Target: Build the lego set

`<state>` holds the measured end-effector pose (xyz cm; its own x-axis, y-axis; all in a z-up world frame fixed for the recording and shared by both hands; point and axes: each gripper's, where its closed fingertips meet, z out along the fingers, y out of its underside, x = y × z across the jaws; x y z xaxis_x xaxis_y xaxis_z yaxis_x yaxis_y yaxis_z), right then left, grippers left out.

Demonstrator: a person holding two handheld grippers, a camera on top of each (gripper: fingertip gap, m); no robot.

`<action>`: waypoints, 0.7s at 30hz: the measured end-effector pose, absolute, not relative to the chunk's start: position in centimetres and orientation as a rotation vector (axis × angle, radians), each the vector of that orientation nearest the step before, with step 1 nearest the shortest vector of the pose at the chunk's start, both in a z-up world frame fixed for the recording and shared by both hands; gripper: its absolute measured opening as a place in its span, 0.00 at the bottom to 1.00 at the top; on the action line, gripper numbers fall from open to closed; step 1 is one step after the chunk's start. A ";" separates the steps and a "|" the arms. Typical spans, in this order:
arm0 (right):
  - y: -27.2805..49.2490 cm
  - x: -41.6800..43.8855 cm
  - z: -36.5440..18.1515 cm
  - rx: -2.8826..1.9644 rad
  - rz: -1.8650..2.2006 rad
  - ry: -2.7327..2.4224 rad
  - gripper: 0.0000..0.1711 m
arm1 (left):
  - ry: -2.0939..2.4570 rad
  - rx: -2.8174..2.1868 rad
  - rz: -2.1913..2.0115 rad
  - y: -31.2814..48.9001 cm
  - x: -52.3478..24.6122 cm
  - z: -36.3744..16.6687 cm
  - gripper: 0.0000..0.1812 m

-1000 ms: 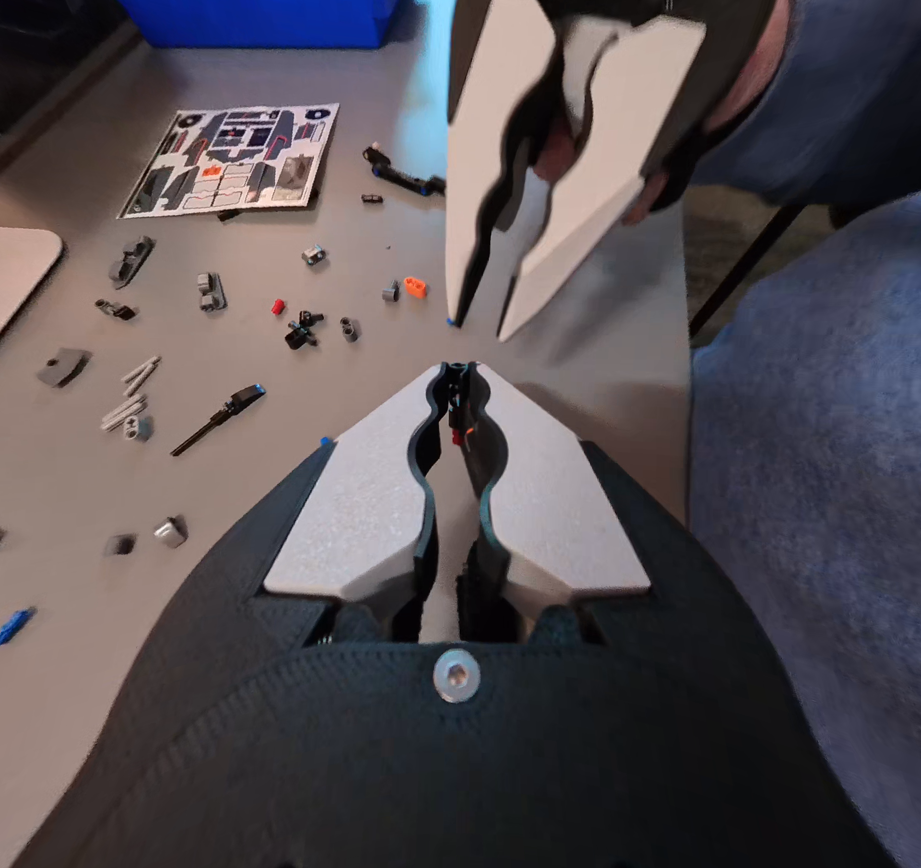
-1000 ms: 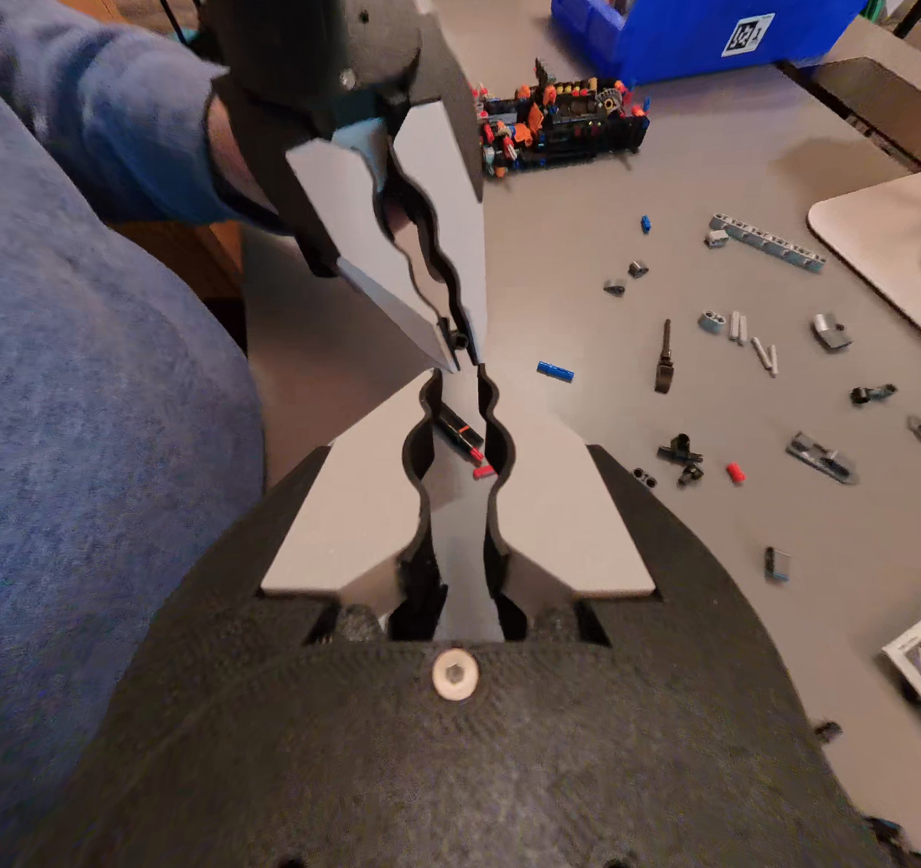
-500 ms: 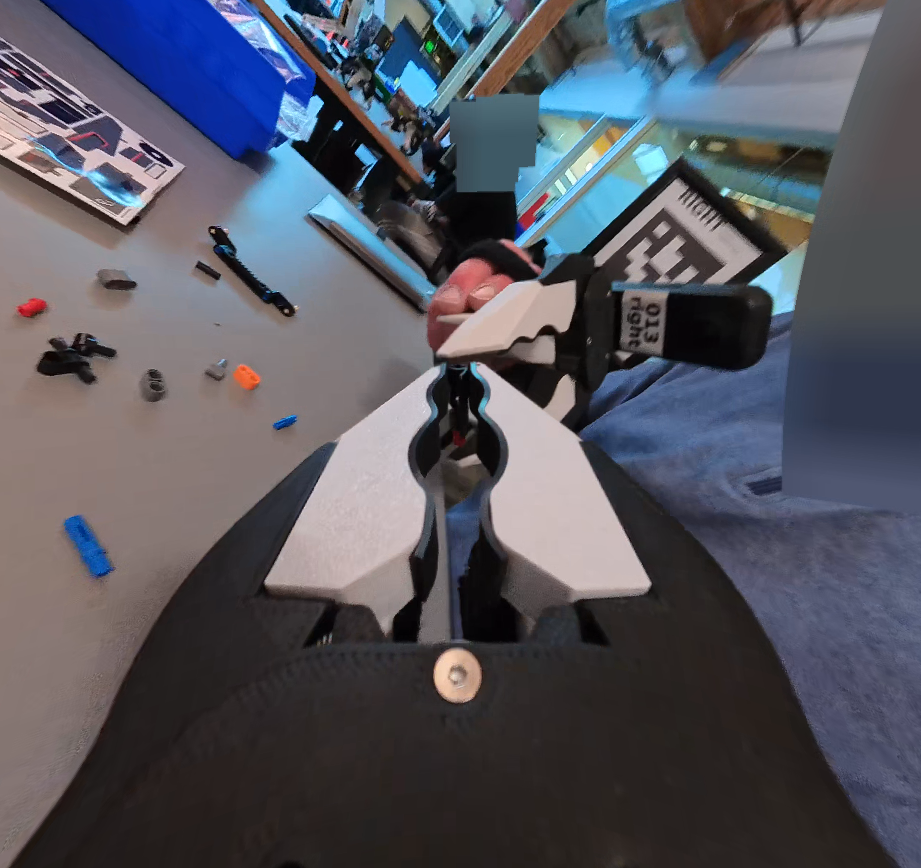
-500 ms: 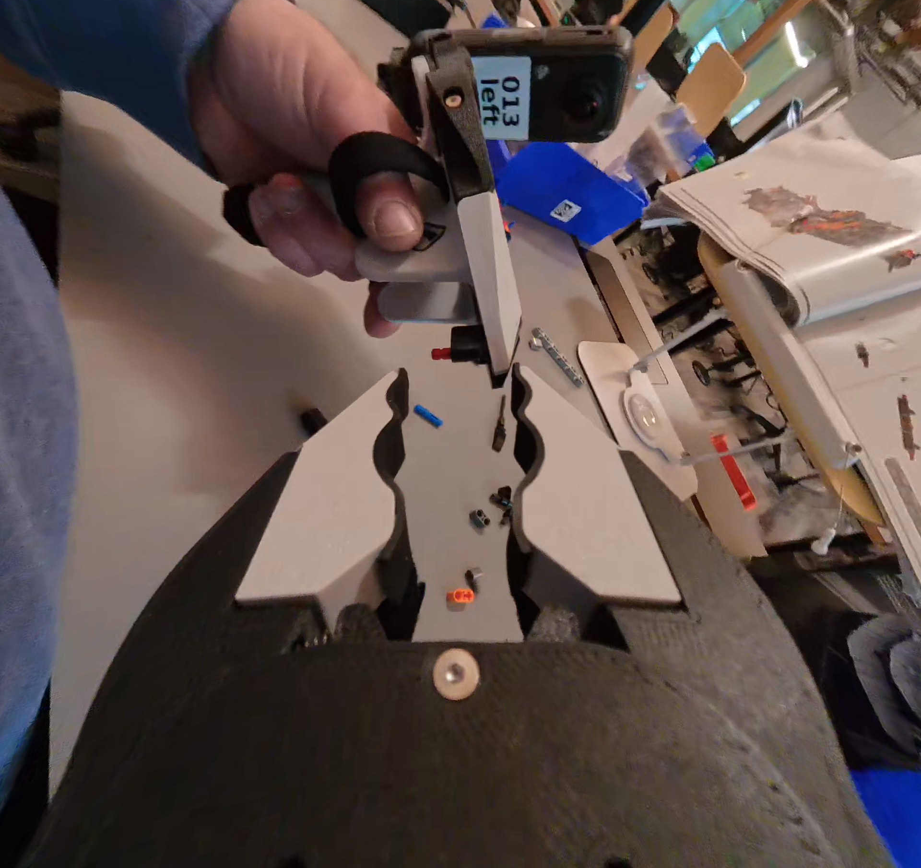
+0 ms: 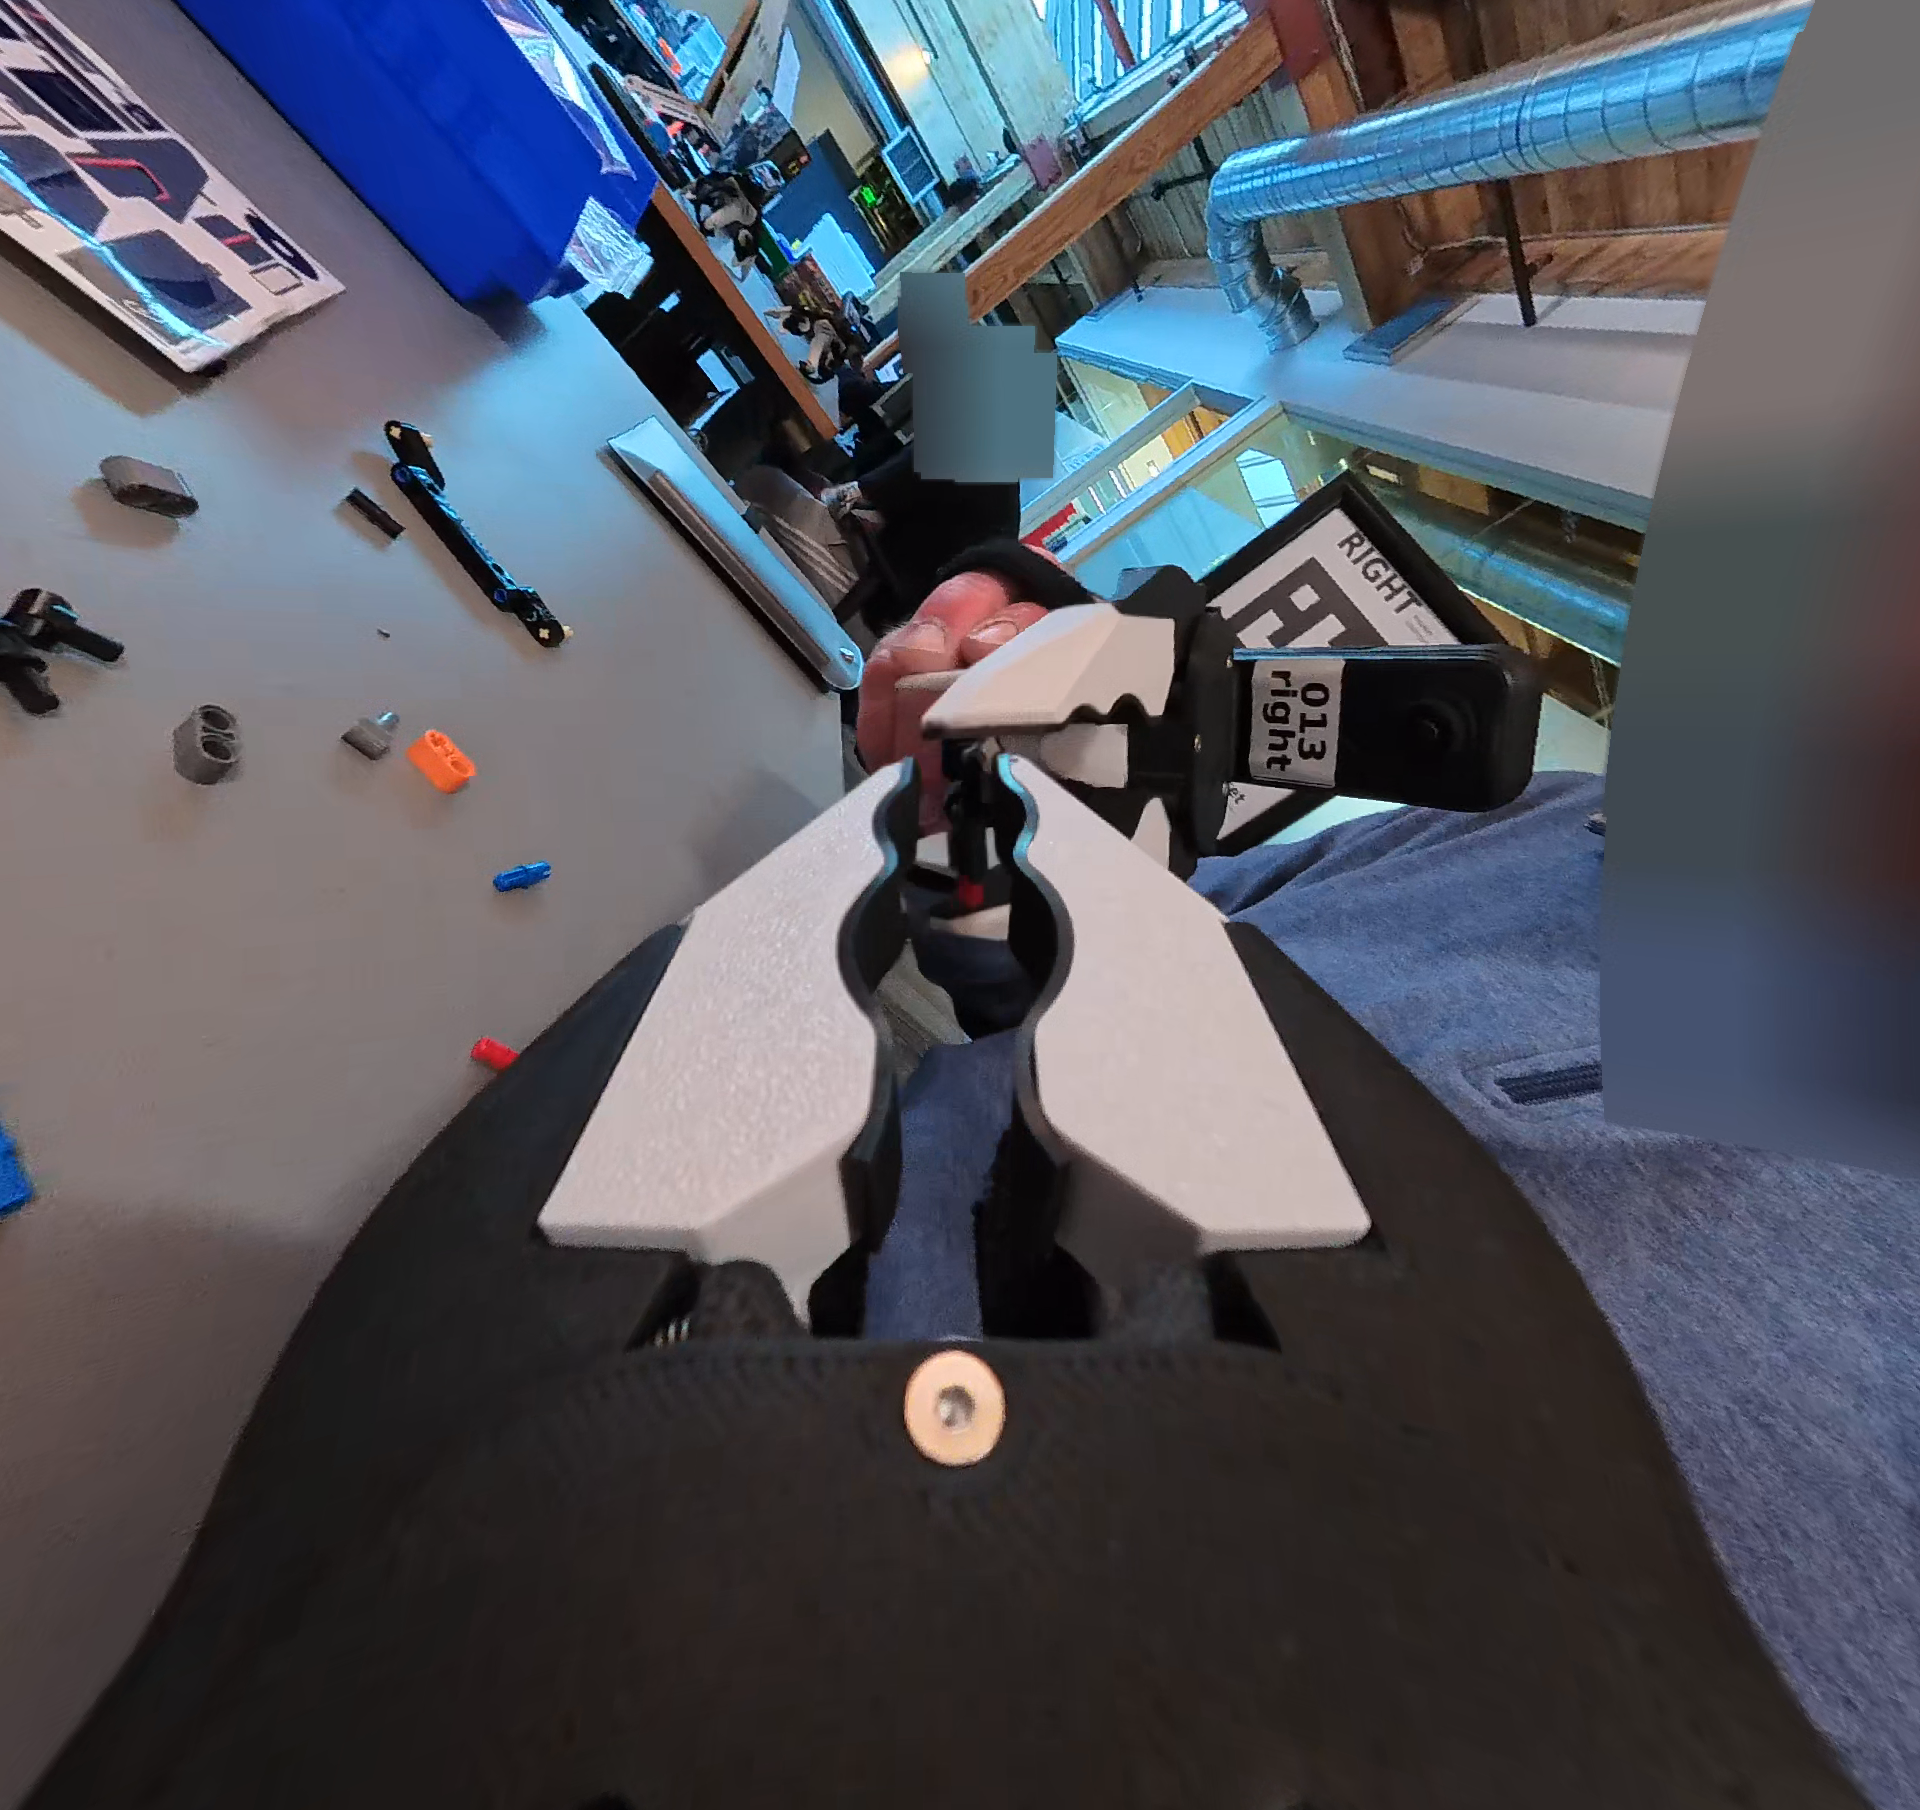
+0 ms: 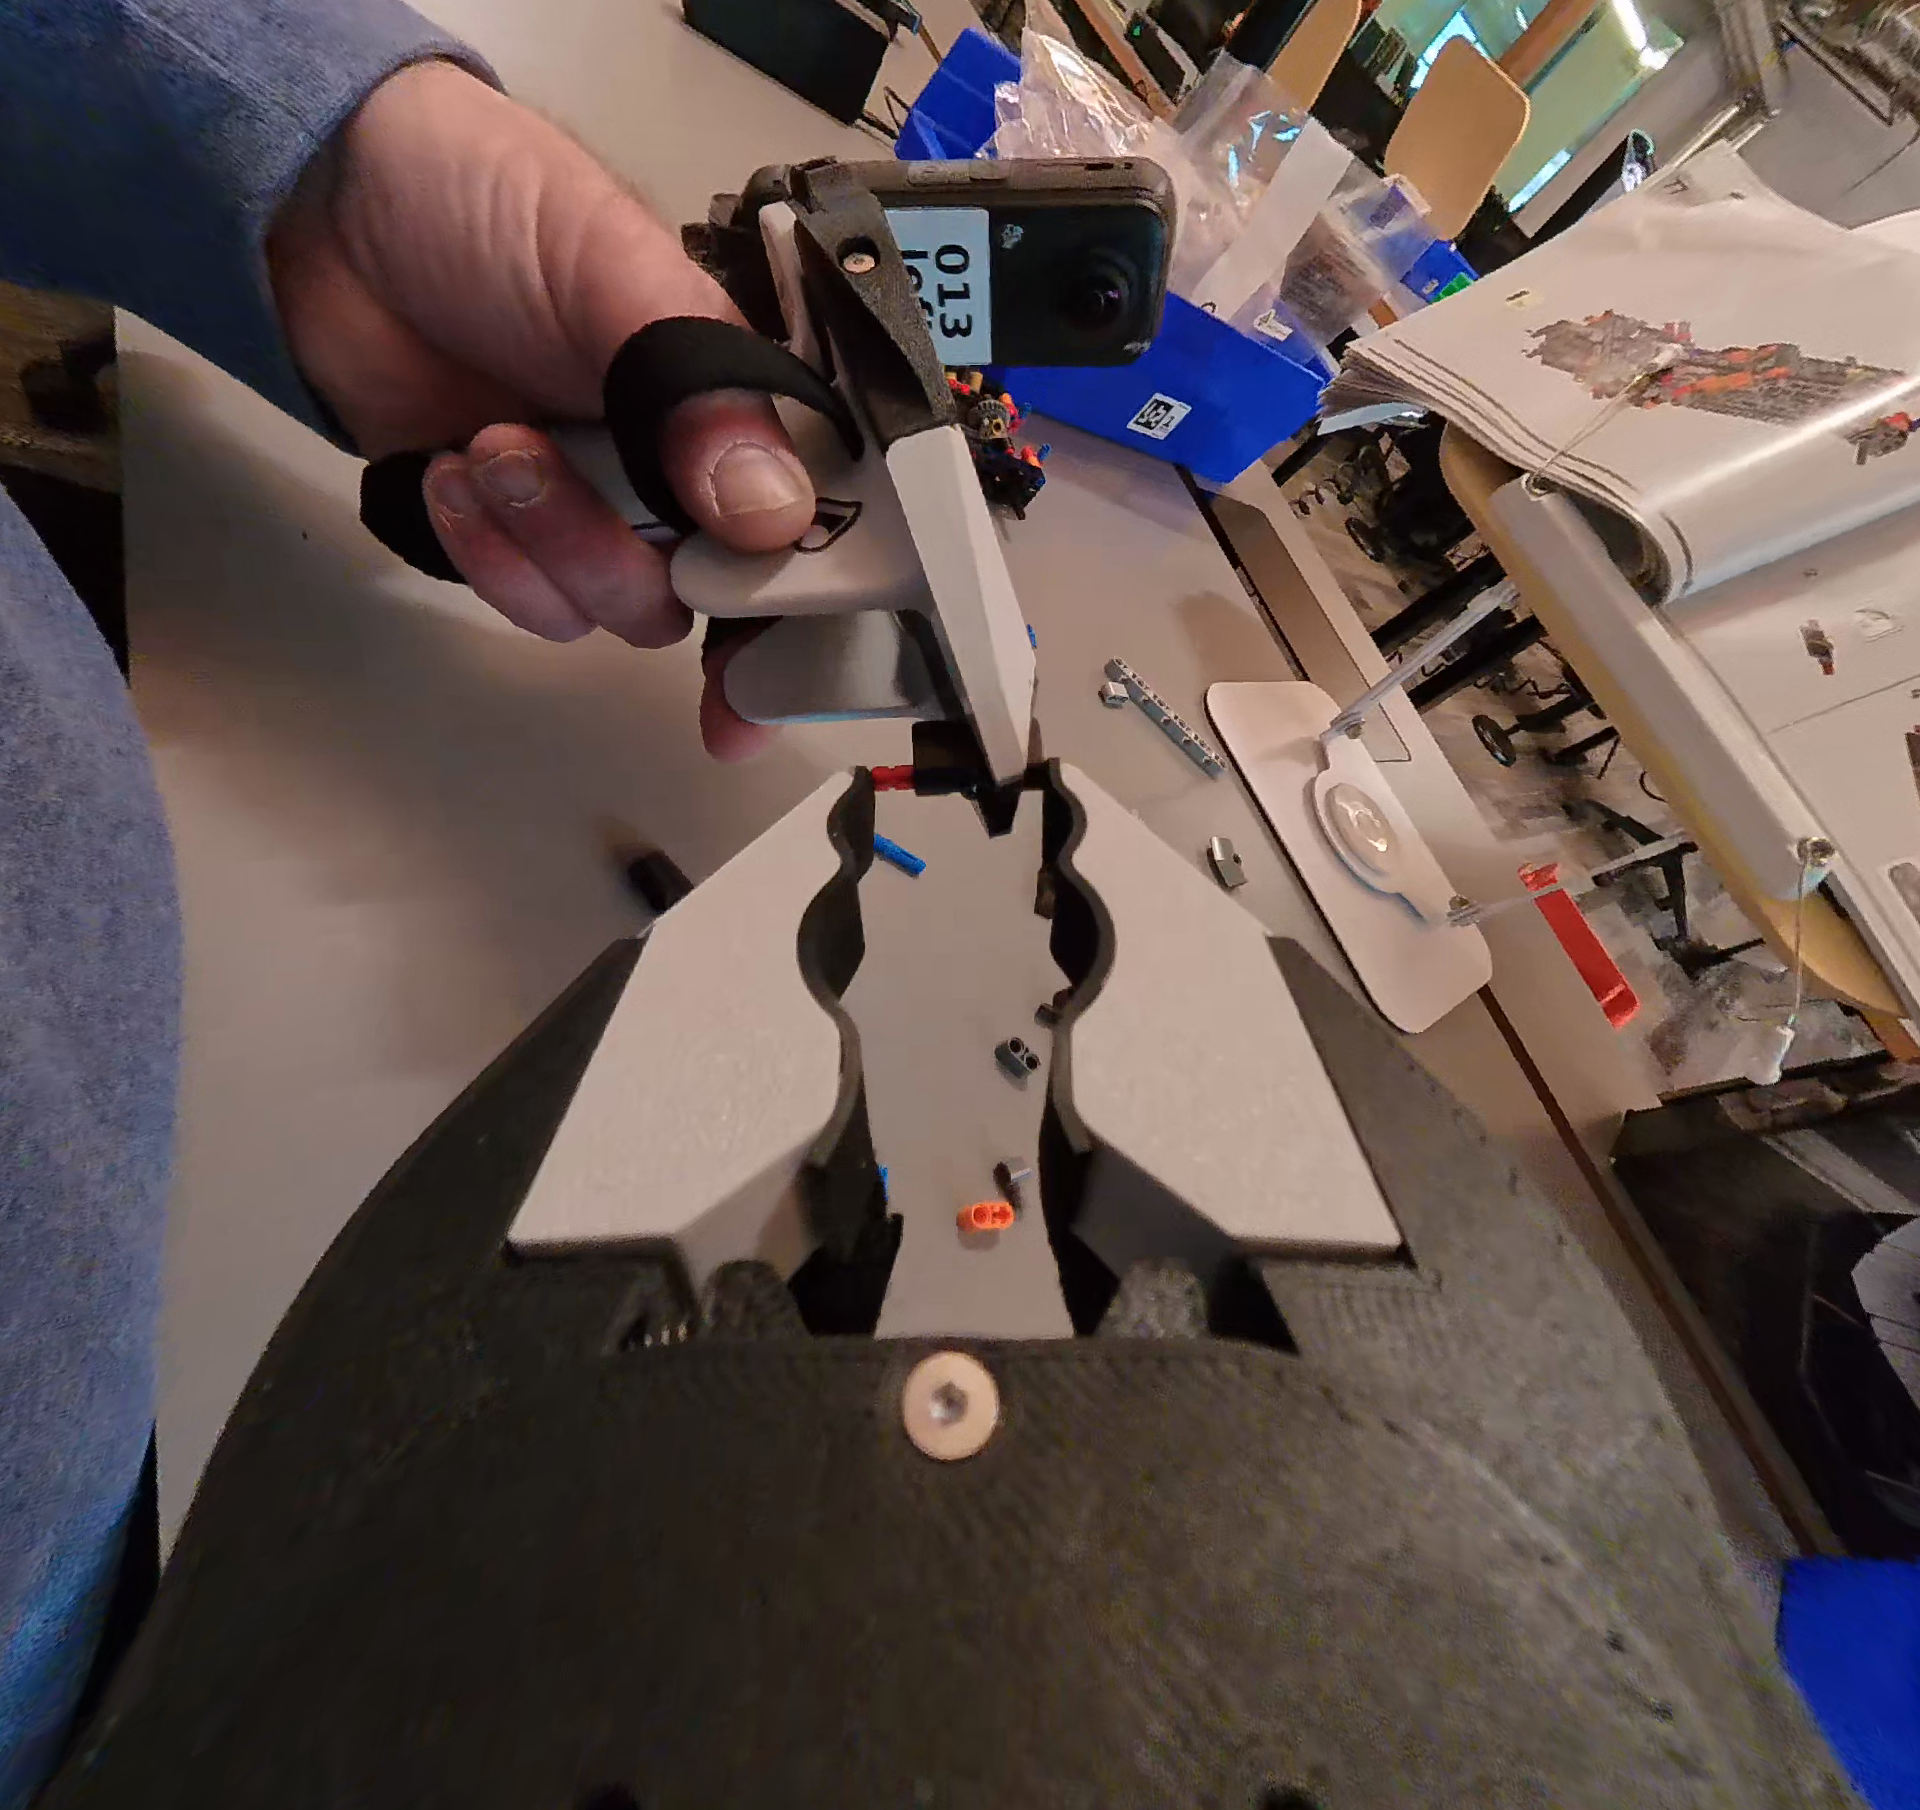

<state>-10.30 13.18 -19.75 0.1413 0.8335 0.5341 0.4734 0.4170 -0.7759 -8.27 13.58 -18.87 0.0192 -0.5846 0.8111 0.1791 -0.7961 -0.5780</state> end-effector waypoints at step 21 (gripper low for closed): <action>12.3 -11.8 -20.7 -1.241 0.444 -1.478 0.20 | 0.327 -1.762 -1.817 12.1 -10.3 -19.9 0.03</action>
